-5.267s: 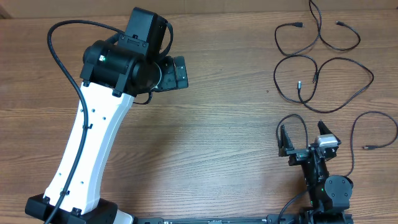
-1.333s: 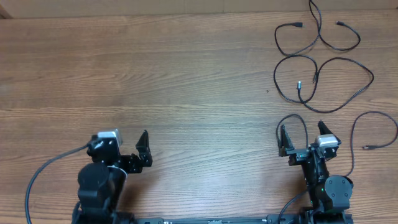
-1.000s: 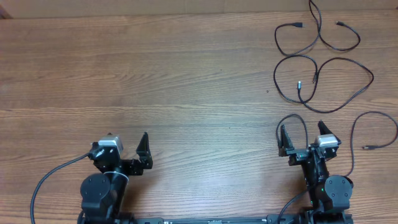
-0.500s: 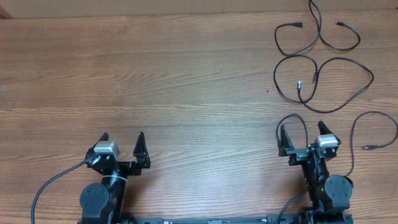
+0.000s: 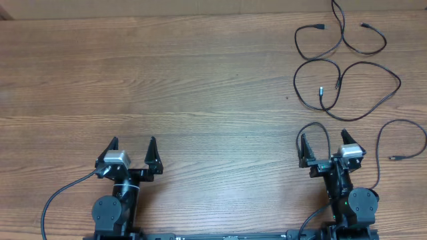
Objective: Untangle cables
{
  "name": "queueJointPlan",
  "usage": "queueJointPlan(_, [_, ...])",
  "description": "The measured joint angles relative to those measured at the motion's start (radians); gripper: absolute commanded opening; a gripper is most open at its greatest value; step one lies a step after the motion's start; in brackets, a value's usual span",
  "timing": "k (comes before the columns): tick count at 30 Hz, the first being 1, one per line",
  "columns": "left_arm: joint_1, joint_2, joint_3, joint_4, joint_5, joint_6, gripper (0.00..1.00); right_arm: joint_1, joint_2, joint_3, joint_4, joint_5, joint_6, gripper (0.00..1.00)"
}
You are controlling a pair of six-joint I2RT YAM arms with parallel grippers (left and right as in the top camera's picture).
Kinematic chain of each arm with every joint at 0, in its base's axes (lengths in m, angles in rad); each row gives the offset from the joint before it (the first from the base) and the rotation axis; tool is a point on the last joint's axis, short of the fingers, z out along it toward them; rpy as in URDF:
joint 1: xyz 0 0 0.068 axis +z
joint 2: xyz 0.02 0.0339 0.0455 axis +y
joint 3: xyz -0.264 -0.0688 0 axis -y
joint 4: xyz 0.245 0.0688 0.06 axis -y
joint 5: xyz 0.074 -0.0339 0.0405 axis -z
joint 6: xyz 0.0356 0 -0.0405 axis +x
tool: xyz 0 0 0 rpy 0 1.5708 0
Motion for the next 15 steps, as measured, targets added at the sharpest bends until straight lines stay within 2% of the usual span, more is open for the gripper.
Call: queueJointPlan(15, [0.000, 0.000, -0.026, -0.038, -0.012, 0.002, 1.00, 0.000, 0.000, 0.000, 0.000, 0.000, 0.000, 1.00])
